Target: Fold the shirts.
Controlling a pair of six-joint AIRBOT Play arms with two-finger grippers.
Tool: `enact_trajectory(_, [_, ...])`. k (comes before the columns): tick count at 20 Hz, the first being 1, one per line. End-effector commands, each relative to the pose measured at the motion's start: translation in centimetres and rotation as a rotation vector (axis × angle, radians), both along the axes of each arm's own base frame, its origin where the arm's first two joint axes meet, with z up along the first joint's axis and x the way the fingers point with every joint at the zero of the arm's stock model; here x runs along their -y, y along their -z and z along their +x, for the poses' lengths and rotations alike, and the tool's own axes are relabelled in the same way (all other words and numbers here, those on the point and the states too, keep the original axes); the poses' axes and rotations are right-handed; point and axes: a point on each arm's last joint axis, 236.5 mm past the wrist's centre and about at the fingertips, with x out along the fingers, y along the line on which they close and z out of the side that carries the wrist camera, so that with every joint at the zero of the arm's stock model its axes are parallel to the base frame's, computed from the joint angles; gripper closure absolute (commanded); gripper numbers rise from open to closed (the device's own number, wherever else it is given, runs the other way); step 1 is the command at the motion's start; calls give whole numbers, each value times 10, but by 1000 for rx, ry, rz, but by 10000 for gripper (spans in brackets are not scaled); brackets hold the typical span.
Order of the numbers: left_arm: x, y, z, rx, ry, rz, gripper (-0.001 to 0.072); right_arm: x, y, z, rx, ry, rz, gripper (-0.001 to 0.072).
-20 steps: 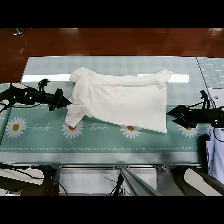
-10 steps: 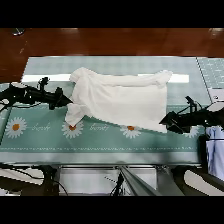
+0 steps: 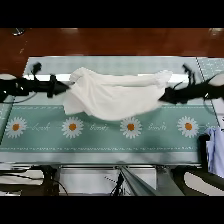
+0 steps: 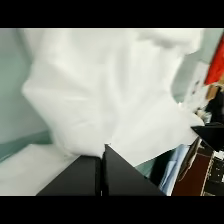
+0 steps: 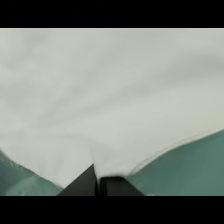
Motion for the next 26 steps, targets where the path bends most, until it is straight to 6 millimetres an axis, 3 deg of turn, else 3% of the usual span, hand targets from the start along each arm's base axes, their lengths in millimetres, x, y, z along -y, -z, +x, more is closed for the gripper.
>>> enact_trajectory(1, [3,-179,31,471,-60,-54,685,23,-167,56,388,18,-140,693])
enact_trajectory(3, [-1,-288,20,746,-101,26,685,35,-275,54,627,63,-217,693])
enact_trajectory(5, [-6,-367,-6,935,-165,138,685,45,-357,22,803,95,-300,693])
enact_trajectory(7, [-12,-425,-42,1057,-206,249,685,45,-419,-27,968,124,-337,693])
enact_trajectory(9, [-23,-456,-82,1118,-250,415,685,43,-448,-77,1059,142,-363,692])
enact_trajectory(11, [-44,-466,-123,1124,-321,638,685,39,-461,-126,1103,144,-381,693])
enact_trajectory(14, [-79,-466,-188,1097,-437,944,685,49,-477,-178,1169,216,-428,693])
enact_trajectory(17, [-70,-480,-240,1185,-443,978,685,59,-479,-210,1183,272,-467,693])
enact_trajectory(19, [-65,-476,-263,1217,-382,972,685,58,-473,-220,1167,264,-472,692])
enact_trajectory(22, [-59,-440,-261,1132,-232,973,685,58,-445,-217,1053,233,-477,692])
enact_trajectory(26, [-50,-357,-218,862,-86,968,685,43,-370,-181,802,124,-400,692])
